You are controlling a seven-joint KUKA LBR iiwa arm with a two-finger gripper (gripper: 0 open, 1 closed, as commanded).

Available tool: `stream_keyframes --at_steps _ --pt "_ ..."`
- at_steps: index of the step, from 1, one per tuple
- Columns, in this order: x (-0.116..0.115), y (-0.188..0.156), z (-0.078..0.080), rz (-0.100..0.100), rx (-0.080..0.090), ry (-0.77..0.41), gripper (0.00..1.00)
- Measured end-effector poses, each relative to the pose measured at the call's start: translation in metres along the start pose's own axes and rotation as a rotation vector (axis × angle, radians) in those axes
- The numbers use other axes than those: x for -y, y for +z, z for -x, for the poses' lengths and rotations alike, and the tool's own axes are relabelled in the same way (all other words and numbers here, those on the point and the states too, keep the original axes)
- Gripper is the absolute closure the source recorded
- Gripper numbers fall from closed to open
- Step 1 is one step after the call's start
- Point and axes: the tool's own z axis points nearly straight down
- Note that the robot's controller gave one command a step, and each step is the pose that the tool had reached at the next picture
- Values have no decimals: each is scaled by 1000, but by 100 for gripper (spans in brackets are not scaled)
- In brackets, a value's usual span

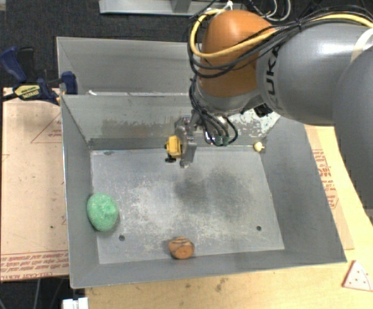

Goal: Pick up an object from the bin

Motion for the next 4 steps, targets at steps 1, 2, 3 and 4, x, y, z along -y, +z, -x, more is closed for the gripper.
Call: stream_keyframes --at_steps 1,2,3,4 --pt "0 -5 2 1 8 2 0" --pt "69 15 0 0 9 -35 0" --pt "96 21 -3 -4 7 -146 0" --pt "113 40 9 1 10 60 0"
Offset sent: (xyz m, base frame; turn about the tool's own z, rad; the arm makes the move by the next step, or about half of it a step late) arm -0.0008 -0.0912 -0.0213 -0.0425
